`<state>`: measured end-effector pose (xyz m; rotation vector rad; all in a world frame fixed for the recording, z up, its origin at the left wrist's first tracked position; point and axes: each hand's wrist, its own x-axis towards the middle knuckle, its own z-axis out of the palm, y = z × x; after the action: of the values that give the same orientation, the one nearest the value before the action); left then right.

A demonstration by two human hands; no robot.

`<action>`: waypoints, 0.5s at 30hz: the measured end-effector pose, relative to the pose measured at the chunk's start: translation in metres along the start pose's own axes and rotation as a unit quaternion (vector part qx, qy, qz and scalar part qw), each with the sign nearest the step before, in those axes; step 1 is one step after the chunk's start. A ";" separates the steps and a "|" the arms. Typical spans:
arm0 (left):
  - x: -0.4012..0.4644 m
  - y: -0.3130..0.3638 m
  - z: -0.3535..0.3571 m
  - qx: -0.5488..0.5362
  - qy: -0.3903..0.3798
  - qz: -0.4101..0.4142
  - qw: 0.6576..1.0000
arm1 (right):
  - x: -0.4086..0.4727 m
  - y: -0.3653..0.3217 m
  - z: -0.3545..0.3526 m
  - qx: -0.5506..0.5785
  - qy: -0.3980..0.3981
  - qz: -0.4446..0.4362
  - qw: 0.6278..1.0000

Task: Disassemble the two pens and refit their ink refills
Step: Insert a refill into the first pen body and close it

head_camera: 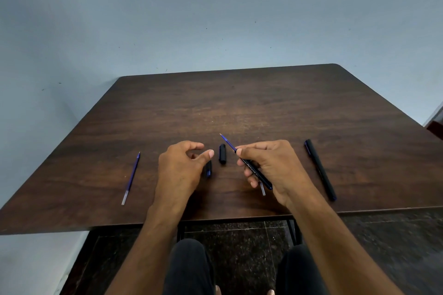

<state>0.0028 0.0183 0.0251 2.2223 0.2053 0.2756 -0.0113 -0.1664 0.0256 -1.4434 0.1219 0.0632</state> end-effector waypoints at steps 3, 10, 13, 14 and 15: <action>-0.004 0.005 0.000 -0.111 -0.027 0.025 0.993 | 0.001 0.000 0.002 0.014 -0.018 -0.001 1.000; -0.010 0.020 0.003 -0.299 -0.136 -0.013 0.944 | -0.001 -0.004 0.006 0.015 -0.049 -0.008 0.999; -0.008 0.020 0.001 -0.326 -0.126 -0.049 0.936 | -0.002 -0.005 0.006 0.021 -0.047 0.002 0.999; -0.008 0.020 0.000 -0.335 -0.118 -0.055 0.933 | -0.002 -0.004 0.006 0.022 -0.045 0.006 0.999; -0.007 0.020 -0.001 -0.343 -0.112 -0.057 0.931 | -0.003 -0.004 0.006 0.021 -0.044 0.010 0.999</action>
<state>-0.0030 0.0048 0.0403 1.5223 0.0902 0.0148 -0.0131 -0.1610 0.0305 -1.3958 0.0650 0.1401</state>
